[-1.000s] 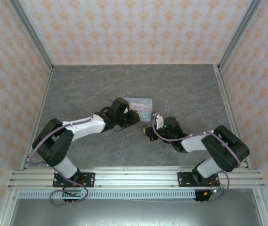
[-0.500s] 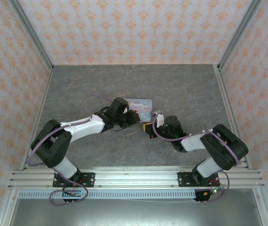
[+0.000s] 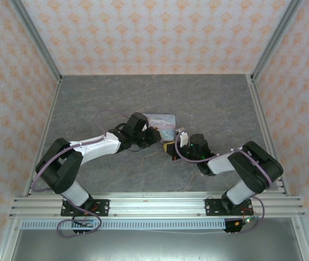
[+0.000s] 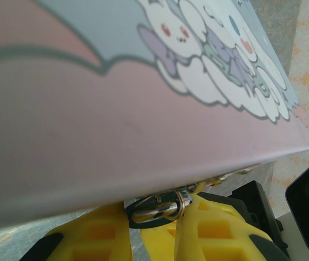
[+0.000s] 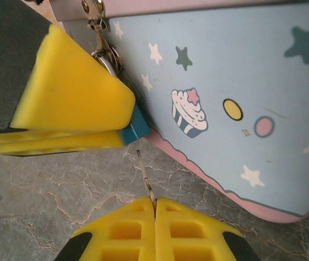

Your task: Unlock the padlock with the key

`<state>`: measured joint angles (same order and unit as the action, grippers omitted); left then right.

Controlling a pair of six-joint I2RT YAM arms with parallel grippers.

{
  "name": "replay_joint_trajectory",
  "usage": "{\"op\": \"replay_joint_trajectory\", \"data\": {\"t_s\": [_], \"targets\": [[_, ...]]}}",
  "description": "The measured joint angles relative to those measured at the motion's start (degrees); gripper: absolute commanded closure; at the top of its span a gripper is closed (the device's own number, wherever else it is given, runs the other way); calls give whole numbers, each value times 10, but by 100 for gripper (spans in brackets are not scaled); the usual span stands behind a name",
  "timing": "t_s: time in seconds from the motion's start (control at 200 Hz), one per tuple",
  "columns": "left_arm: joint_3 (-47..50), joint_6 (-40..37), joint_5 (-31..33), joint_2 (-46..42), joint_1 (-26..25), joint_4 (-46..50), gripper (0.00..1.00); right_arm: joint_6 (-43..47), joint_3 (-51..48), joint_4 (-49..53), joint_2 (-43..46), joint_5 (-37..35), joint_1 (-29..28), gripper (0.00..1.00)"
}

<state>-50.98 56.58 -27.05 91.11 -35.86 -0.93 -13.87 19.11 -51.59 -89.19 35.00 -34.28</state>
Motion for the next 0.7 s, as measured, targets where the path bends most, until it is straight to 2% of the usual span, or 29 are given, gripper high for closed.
{"op": "replay_joint_trajectory", "data": {"t_s": [0.701], "targets": [[0,0,0,0,0,2,84,0,-1,-7,8,0,3,100]]}}
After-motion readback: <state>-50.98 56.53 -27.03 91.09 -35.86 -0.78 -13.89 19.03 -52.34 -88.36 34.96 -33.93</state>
